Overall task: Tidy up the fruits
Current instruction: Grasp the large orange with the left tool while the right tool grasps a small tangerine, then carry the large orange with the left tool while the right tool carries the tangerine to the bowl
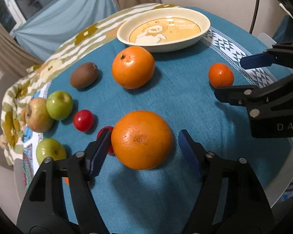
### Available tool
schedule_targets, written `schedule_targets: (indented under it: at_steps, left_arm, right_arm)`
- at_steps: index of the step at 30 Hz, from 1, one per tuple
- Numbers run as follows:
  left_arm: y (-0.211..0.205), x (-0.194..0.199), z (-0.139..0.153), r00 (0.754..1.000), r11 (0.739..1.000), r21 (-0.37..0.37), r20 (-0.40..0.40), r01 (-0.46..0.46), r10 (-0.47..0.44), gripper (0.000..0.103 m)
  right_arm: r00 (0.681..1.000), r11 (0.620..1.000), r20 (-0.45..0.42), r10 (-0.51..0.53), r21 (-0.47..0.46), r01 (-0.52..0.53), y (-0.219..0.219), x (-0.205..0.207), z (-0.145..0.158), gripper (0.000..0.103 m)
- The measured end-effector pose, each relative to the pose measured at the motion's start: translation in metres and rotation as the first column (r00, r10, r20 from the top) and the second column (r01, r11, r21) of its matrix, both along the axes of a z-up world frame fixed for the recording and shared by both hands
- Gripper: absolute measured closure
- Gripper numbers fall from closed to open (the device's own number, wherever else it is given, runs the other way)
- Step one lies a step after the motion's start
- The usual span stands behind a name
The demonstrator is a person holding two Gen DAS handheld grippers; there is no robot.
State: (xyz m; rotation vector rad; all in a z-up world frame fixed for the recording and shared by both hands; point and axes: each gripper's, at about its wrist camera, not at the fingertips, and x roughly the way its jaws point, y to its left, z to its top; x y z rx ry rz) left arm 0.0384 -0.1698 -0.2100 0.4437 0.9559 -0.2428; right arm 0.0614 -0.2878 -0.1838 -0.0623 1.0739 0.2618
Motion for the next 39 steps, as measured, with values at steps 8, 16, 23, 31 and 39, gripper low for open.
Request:
schedule_targets:
  at_steps: [8,16,23,31,39]
  left_arm:
    - [0.000,0.002,0.001,1.000,1.000,0.013,0.005,-0.003,0.003,0.038]
    - [0.003,0.001,0.003,1.000,1.000,-0.008,-0.015,-0.020,0.020,0.039]
    - [0.003,-0.003,0.014,0.999,0.999,-0.024,-0.014,-0.042,0.042,0.039]
    - [0.004,0.006,0.055,0.995,0.994,-0.072,0.038,-0.087,0.090,0.039]
    - [0.002,0.034,0.092,0.990,0.991,-0.111,0.110,-0.077,0.090,0.039]
  right_arm:
    - [1.000,1.000,-0.022,0.019,0.008,-0.019,0.002,0.007,-0.008,0.050]
    - [0.999,0.999,-0.022,0.048,0.011,-0.048,0.006,0.010,-0.008,0.069]
    - [0.999,0.998,0.007,0.054,0.024,-0.054,0.006,0.009,0.005,0.069]
    - [0.997,0.998,0.069,0.022,0.055,-0.026,-0.006,0.013,0.046,0.069]
    - [0.990,0.998,0.141,-0.020,0.067,0.011,-0.016,0.031,0.085,0.069]
